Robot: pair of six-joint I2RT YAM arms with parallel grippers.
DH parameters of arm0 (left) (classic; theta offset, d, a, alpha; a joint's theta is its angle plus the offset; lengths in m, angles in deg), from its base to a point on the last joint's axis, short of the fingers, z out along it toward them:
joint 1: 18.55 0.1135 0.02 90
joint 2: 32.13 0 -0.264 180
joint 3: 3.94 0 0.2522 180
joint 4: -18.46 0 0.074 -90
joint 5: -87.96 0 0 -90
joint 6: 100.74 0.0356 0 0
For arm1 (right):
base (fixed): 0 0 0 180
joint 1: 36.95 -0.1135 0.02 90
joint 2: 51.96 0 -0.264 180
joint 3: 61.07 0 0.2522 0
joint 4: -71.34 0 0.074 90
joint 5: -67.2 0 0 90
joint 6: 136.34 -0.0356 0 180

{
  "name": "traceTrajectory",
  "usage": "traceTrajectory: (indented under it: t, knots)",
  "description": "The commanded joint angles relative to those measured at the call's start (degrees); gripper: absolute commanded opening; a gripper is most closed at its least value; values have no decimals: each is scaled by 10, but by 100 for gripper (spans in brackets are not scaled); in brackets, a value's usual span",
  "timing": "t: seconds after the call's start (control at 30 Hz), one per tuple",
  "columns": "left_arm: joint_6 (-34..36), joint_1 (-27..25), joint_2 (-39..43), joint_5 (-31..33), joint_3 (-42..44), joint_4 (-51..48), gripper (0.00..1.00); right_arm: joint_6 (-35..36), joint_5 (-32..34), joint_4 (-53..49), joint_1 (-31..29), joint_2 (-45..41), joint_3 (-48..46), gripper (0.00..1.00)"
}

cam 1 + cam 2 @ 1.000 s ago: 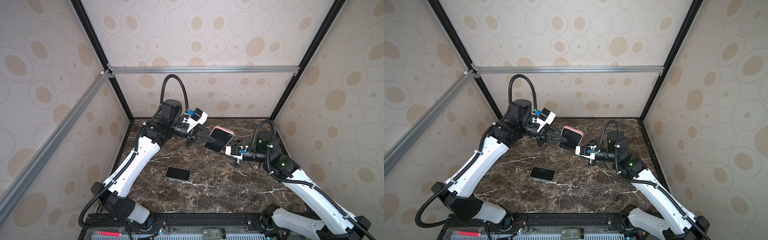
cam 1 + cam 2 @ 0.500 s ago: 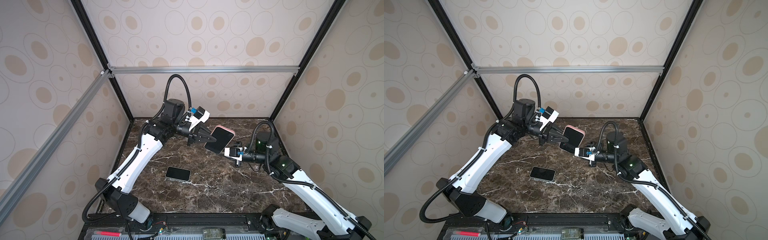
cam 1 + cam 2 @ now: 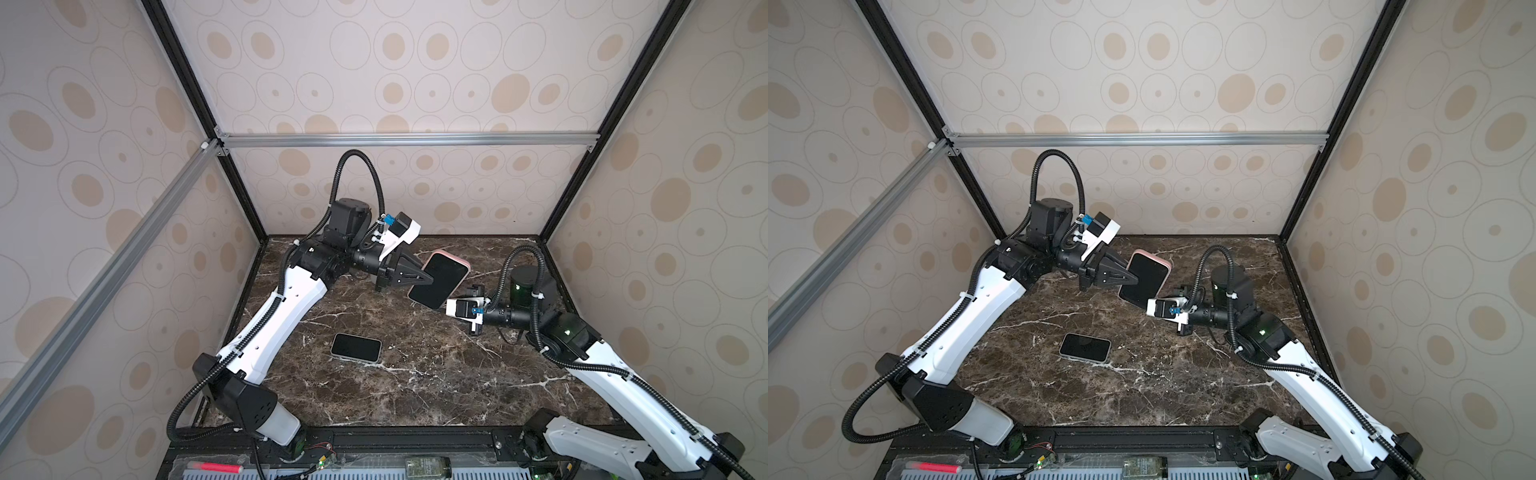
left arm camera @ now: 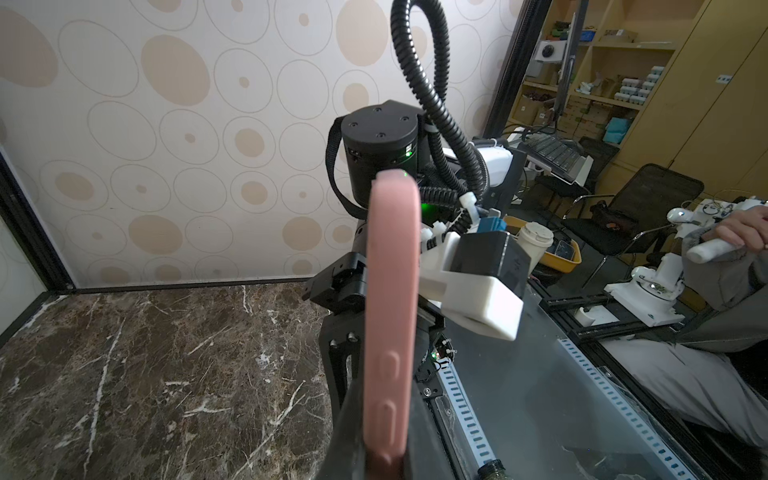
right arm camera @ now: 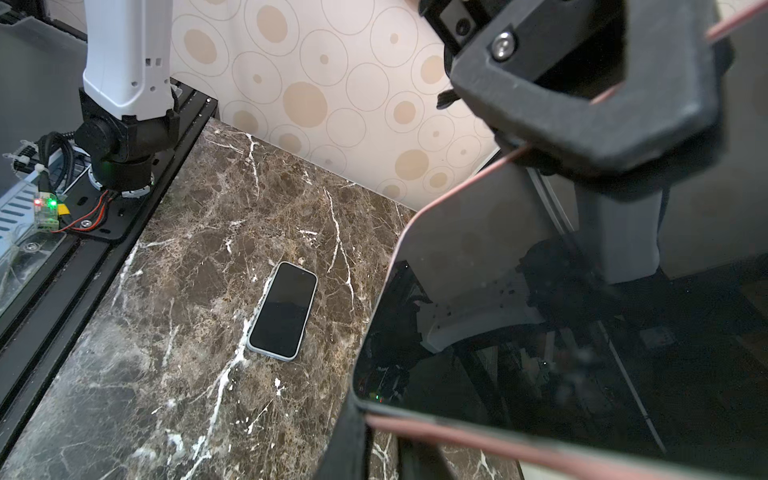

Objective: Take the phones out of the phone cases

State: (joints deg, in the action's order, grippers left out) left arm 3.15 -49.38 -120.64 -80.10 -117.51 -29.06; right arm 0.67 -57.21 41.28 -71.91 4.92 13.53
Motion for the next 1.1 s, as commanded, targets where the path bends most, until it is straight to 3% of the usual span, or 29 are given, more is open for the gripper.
traceTrajectory:
  t: [0.0, 0.43, 0.67, 0.9, 1.07]
  knots:
    - [-11, -7, -21, 31, -11, -20, 0, 14, -2, 132, -14, -25, 19, 9]
    - [-5, -7, -21, 29, -11, -24, 0, -143, 126, 258, -14, -39, -38, 10]
    - [0, -7, -21, 28, -10, -27, 0, -157, 184, 279, -13, -52, -59, 11]
    - [3, -7, -19, 17, -9, -26, 0, -214, 209, 287, -12, -60, -73, 12]
    - [8, -7, -12, 31, -8, -25, 0, -254, 168, 259, -7, -66, -75, 12]
